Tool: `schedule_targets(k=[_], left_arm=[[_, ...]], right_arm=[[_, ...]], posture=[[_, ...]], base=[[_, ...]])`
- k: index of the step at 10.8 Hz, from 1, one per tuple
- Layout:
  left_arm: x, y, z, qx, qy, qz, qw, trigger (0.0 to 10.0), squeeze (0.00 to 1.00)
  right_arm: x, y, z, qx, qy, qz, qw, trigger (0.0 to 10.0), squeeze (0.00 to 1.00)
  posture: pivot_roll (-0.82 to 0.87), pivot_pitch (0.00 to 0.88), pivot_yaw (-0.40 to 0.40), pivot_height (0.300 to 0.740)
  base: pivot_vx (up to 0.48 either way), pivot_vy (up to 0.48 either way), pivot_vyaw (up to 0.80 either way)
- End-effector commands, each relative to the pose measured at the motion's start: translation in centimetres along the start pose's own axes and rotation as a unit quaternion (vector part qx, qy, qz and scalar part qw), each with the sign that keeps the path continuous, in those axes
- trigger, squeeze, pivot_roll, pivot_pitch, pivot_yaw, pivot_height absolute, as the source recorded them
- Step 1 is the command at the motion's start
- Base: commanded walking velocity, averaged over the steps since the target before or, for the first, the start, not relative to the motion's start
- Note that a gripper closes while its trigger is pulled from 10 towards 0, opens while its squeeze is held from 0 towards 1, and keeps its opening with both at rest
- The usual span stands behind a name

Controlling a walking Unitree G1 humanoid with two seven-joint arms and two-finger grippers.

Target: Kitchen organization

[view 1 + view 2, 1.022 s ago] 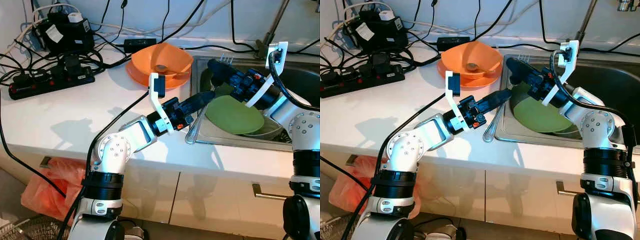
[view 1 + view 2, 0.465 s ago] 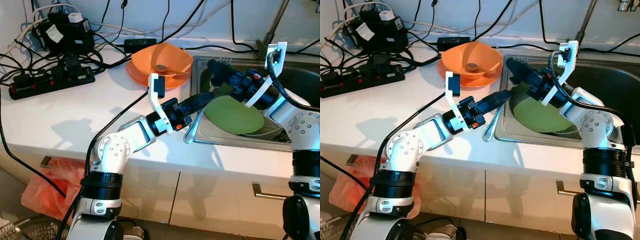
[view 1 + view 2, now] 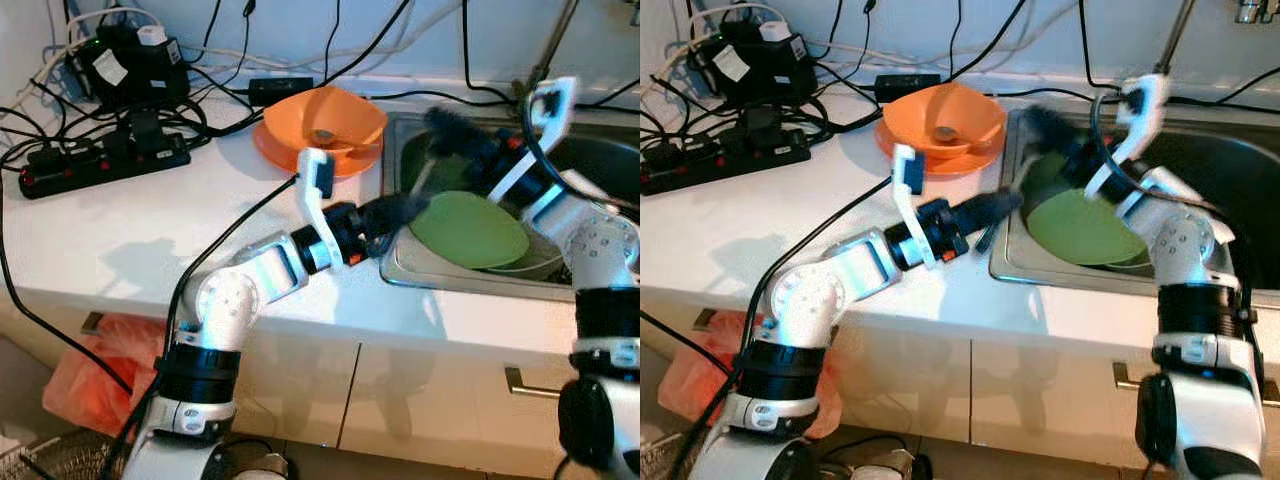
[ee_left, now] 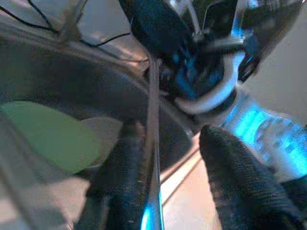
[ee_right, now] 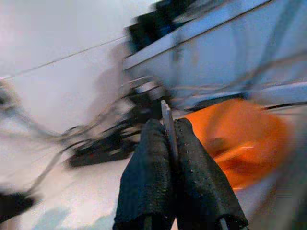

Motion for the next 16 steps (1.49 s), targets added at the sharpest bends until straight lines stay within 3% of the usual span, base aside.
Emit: schedule_targets(k=[1, 3, 4, 6, 9, 10, 14, 15, 16], left_arm=[[0.6, -1.6, 0.2, 0.031, 0.000, -0.030, 0.999, 10.0, 1.00], [0.5, -1.1, -0.2, 0.087, 0.006, 0.014, 0.996, 10.0, 1.00], [0.4, -0.6, -0.4, 0.115, 0.004, 0.039, 0.993, 10.0, 1.00], [0.1, -0.3, -0.8, 0.141, 0.008, 0.054, 0.989, 10.0, 1.00], [-0.2, 0.5, -1.5, 0.232, 0.045, 0.072, 0.969, 10.0, 1.00], [-0.6, 0.8, -2.3, 0.250, 0.067, 0.074, 0.963, 10.0, 1.00], [-1.2, 0.7, -3.1, 0.273, 0.087, 0.065, 0.956, 10.0, 1.00], [-1.4, 0.8, -3.0, 0.262, 0.088, 0.065, 0.959, 10.0, 1.00], [-1.4, 0.8, -3.0, 0.264, 0.088, 0.066, 0.958, 10.0, 1.00]], right_arm=[[-0.4, -1.2, 1.6, -0.024, -0.032, -0.049, 0.998, 0.0, 0.00], [-1.4, -4.3, 3.0, -0.062, -0.068, -0.151, 0.984, 0.0, 0.00], [-2.0, -5.7, 3.1, -0.109, -0.065, -0.204, 0.971, 0.0, 0.00], [-2.7, -7.8, 1.9, -0.174, -0.021, -0.270, 0.947, 0.0, 0.00], [-3.3, -9.4, -0.8, -0.231, 0.060, -0.288, 0.927, 0.0, 0.00], [-3.6, -10.1, -1.8, -0.256, 0.095, -0.296, 0.915, 10.0, 0.00], [-4.8, -11.5, -4.2, -0.296, 0.172, -0.304, 0.889, 10.0, 0.00], [-5.0, -11.7, -4.7, -0.303, 0.193, -0.304, 0.883, 10.0, 0.73], [-5.1, -11.7, -4.9, -0.299, 0.198, -0.302, 0.883, 10.0, 1.00]], posture=[[0.12, 0.038, 0.038, 0.740], [0.12, 0.040, 0.042, 0.740], [0.13, 0.040, 0.043, 0.740], [0.13, 0.038, 0.042, 0.740], [0.14, 0.036, 0.046, 0.740], [0.14, 0.038, 0.047, 0.740], [0.15, 0.047, 0.050, 0.740], [0.16, 0.048, 0.050, 0.740], [0.16, 0.047, 0.051, 0.740]], base=[[0.000, 0.000, 0.00], [0.000, 0.000, 0.00], [0.000, 0.000, 0.00], [0.000, 0.000, 0.00], [0.000, 0.000, 0.00], [0.000, 0.000, 0.00], [0.000, 0.000, 0.00], [0.000, 0.000, 0.00], [0.000, 0.000, 0.00]])
Point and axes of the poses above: a point about 5 cm out from each wrist's last joint towards the gripper, its own x axis pointing out of the wrist towards the gripper, its own z axis along the axis of the wrist's last joint, y = z × x, the point moved 4 cm from there along x, pointing out of the wrist towards the gripper, and after that the axes turned 11 degrees about x, right-handed, at the moved point
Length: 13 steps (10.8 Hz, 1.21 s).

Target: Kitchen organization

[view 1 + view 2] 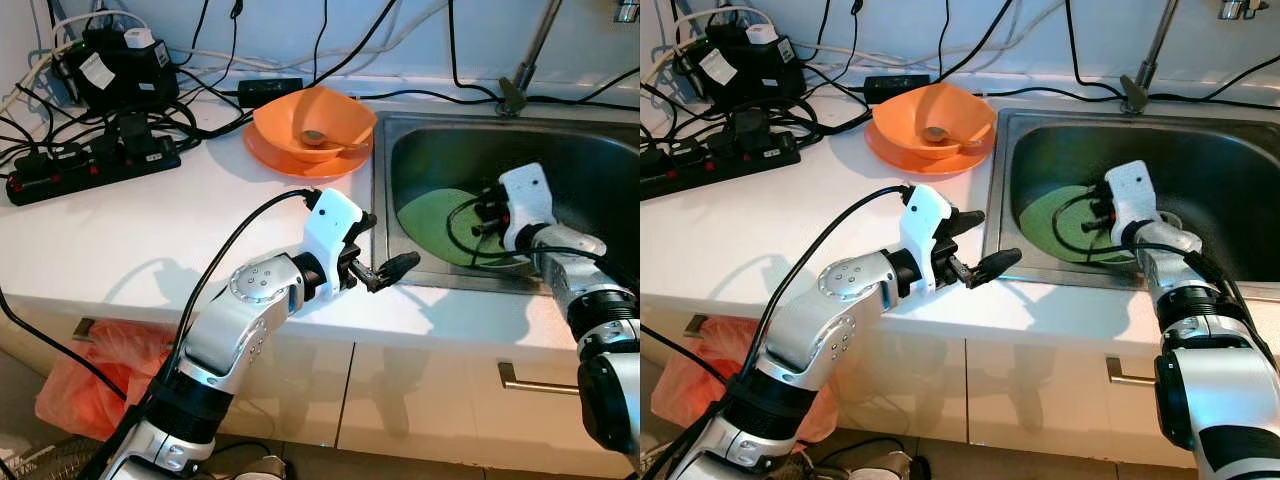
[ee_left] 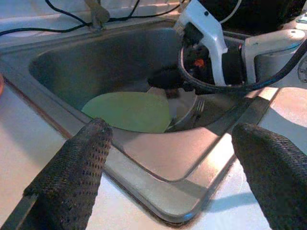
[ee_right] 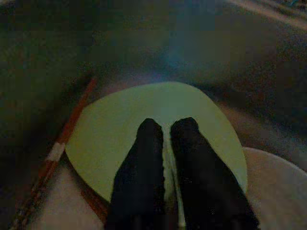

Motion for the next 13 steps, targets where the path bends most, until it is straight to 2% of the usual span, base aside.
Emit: schedule_targets(k=[1, 5, 8, 10, 11, 12, 13], left_arm=[[-0.2, -0.1, 0.3, 0.005, -0.005, -0.003, 1.000, 10.0, 1.00], [0.0, -0.1, 0.2, -0.008, -0.003, -0.005, 1.000, 10.0, 1.00], [0.0, 0.3, 0.3, -0.001, -0.003, 0.003, 1.000, 10.0, 1.00], [-0.4, 2.0, -0.5, 0.017, 0.018, 0.038, 0.999, 10.0, 1.00], [-0.6, 3.6, -0.9, 0.022, 0.029, 0.071, 0.997, 10.0, 1.00], [-0.7, 4.5, -1.0, 0.027, 0.032, 0.086, 0.995, 10.0, 1.00], [-0.9, 5.3, -1.1, 0.032, 0.037, 0.104, 0.993, 10.0, 1.00]], right_arm=[[0.0, -0.1, 1.1, -0.016, -0.011, 0.002, 1.000, 10.0, 1.00], [0.1, 0.4, 1.0, -0.009, -0.009, 0.018, 1.000, 10.0, 1.00], [0.1, 0.1, 2.5, 0.001, -0.034, 0.008, 0.999, 10.0, 1.00], [0.1, 0.5, 4.7, 0.003, -0.077, 0.011, 0.997, 10.0, 1.00], [0.0, 1.4, 6.5, 0.022, -0.124, 0.030, 0.992, 10.0, 1.00], [-0.3, 2.4, 7.6, 0.012, -0.156, 0.044, 0.987, 10.0, 1.00], [-0.8, 3.8, 8.5, 0.024, -0.183, 0.070, 0.980, 10.0, 1.00]], posture=[[0.16, 0.047, 0.051, 0.740], [0.15, 0.045, 0.052, 0.740], [0.15, 0.042, 0.047, 0.740], [0.15, 0.040, 0.045, 0.740], [0.14, 0.039, 0.050, 0.740], [0.13, 0.039, 0.050, 0.740], [0.13, 0.037, 0.051, 0.740]], base=[[0.000, 0.000, 0.00], [0.000, 0.000, 0.00], [0.000, 0.000, 0.00], [0.000, 0.000, 0.00], [0.000, 0.000, 0.00], [0.000, 0.000, 0.00], [0.000, 0.000, 0.00]])
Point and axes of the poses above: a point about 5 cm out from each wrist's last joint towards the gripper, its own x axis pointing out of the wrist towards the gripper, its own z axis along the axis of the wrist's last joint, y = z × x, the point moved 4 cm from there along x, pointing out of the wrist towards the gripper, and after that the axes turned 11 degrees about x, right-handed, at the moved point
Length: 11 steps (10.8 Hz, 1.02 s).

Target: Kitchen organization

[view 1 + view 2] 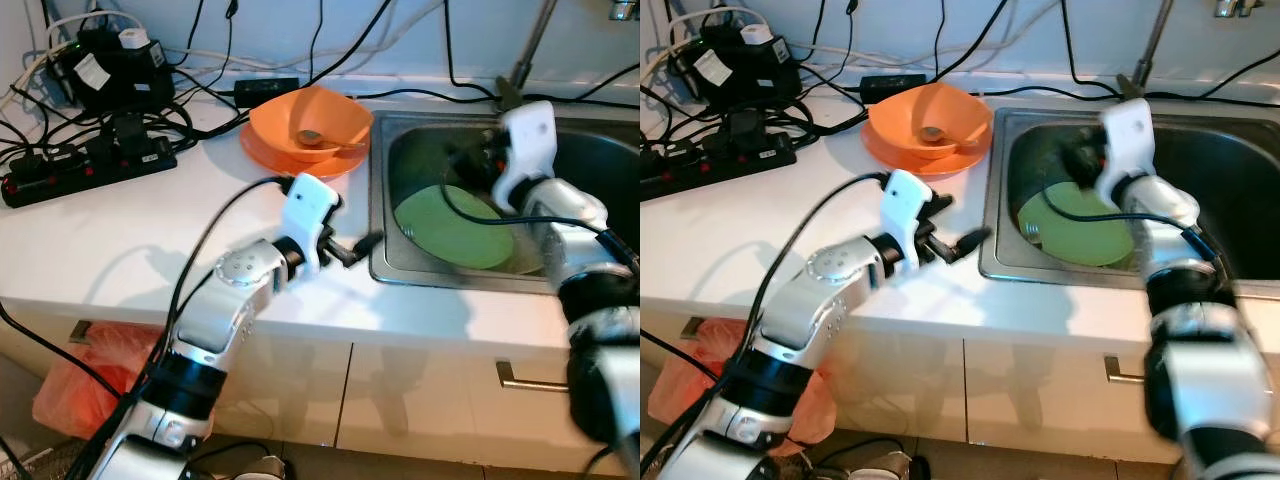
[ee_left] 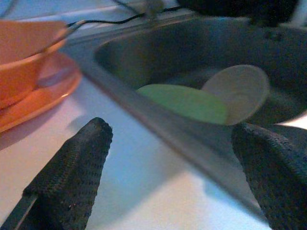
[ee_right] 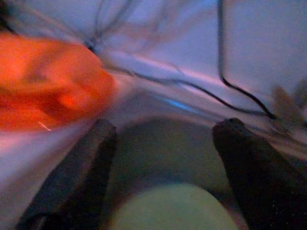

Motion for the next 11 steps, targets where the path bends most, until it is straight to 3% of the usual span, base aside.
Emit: schedule_targets(k=[1, 2, 3, 4, 8, 9, 11], left_arm=[[-0.1, 1.3, 0.1, 0.012, 0.001, 0.025, 1.000, 10.0, 1.00], [-0.1, 2.4, 0.0, 0.013, 0.002, 0.058, 0.998, 10.0, 1.00], [-0.3, 3.8, -0.3, 0.009, 0.005, 0.103, 0.995, 10.0, 1.00], [-0.3, 4.5, -0.5, 0.005, 0.008, 0.121, 0.993, 10.0, 0.00], [0.6, 7.4, -1.0, 0.001, 0.017, 0.187, 0.982, 10.0, 0.00], [1.0, 8.2, -0.9, -0.008, 0.017, 0.198, 0.980, 10.0, 0.00], [1.3, 8.9, -0.7, 0.002, 0.020, 0.201, 0.979, 10.0, 0.00]], right_arm=[[-0.3, 1.3, 0.6, 0.020, -0.009, 0.026, 0.999, 10.0, 1.00], [-0.9, 2.9, 0.9, 0.022, -0.024, 0.043, 0.999, 10.0, 1.00], [-1.5, 4.0, 0.9, 0.030, -0.036, 0.049, 0.998, 10.0, 0.72], [-1.8, 4.6, 0.7, 0.034, -0.039, 0.049, 0.997, 10.0, 0.00], [-2.6, 6.7, 0.4, 0.055, -0.024, 0.054, 0.997, 10.0, 0.00], [-2.8, 8.3, 0.8, 0.059, -0.022, 0.083, 0.995, 10.0, 0.00], [-3.8, 9.9, 0.4, 0.057, -0.013, 0.112, 0.992, 10.0, 0.00]], posture=[[0.12, 0.034, 0.051, 0.740], [0.12, 0.034, 0.051, 0.740], [0.12, 0.030, 0.053, 0.740], [0.11, 0.025, 0.054, 0.740], [0.09, 0.014, 0.053, 0.740], [0.09, 0.023, 0.053, 0.740], [0.08, 0.053, 0.060, 0.740]], base=[[0.000, 0.000, 0.00], [0.000, 0.000, 0.00], [0.000, 0.000, 0.00], [0.000, 0.000, 0.00], [0.000, 0.000, 0.00], [0.000, 0.000, 0.00], [0.000, 0.000, 0.00]])
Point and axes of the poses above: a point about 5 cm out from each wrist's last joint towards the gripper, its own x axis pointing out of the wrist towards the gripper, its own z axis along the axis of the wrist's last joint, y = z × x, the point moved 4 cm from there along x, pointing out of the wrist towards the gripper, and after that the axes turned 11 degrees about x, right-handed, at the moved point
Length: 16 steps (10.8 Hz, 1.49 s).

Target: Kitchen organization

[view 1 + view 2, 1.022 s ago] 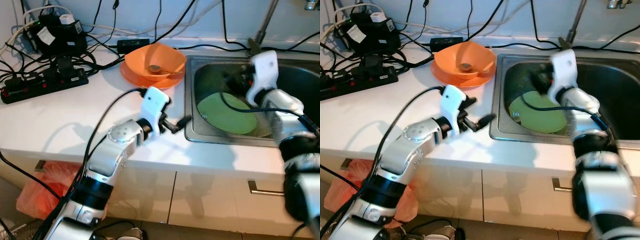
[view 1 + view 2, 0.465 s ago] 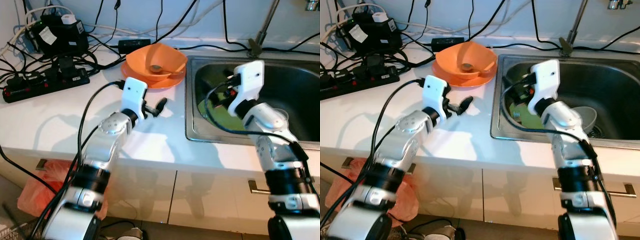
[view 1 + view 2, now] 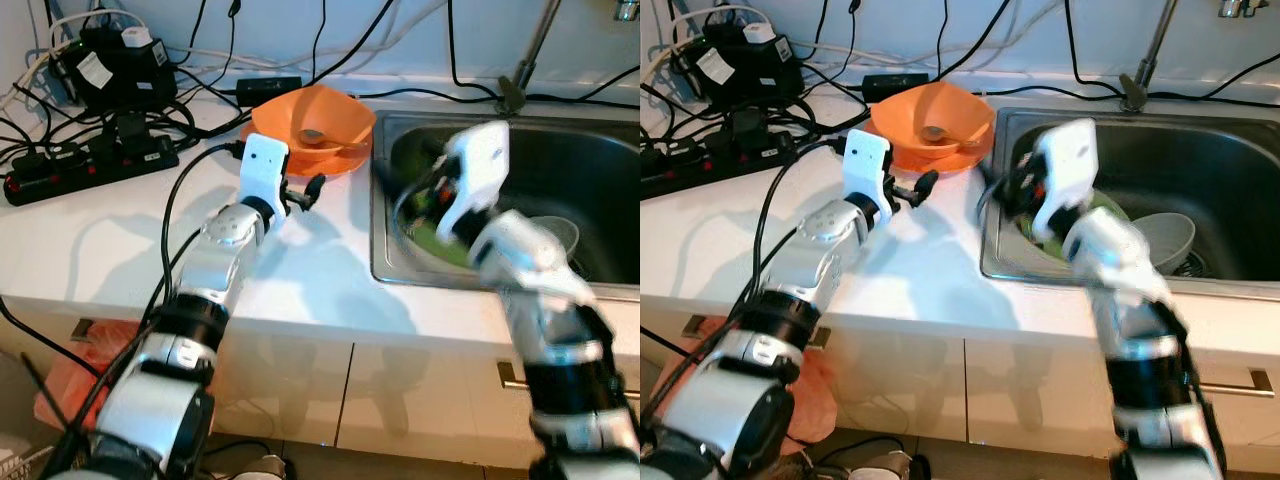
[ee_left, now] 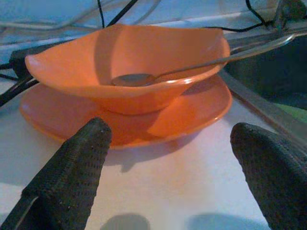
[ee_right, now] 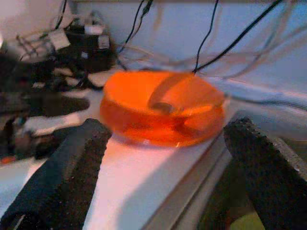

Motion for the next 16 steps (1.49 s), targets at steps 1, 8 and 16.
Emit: schedule_targets(k=[1, 8, 16], left_arm=[[0.2, 0.7, 0.5, 0.004, -0.005, 0.010, 1.000, 10.0, 0.00], [1.5, 1.4, 0.5, -0.006, 0.007, 0.004, 1.000, 10.0, 0.00], [1.7, 4.0, 0.3, 0.000, 0.082, 0.033, 0.996, 10.0, 0.00]], right_arm=[[-0.2, 0.8, 0.3, 0.001, 0.000, 0.014, 1.000, 10.0, 0.00], [-4.9, 2.3, -1.3, 0.020, 0.072, 0.038, 0.996, 10.0, 0.00], [-7.4, 3.2, -1.6, 0.036, 0.116, 0.051, 0.991, 10.0, 0.00]], posture=[[0.07, 0.066, 0.061, 0.740], [-0.06, 0.168, 0.029, 0.740], [-0.10, 0.188, 0.012, 0.740]], base=[[0.000, 0.000, 0.00], [0.000, 0.000, 0.00], [0.000, 0.000, 0.00]])
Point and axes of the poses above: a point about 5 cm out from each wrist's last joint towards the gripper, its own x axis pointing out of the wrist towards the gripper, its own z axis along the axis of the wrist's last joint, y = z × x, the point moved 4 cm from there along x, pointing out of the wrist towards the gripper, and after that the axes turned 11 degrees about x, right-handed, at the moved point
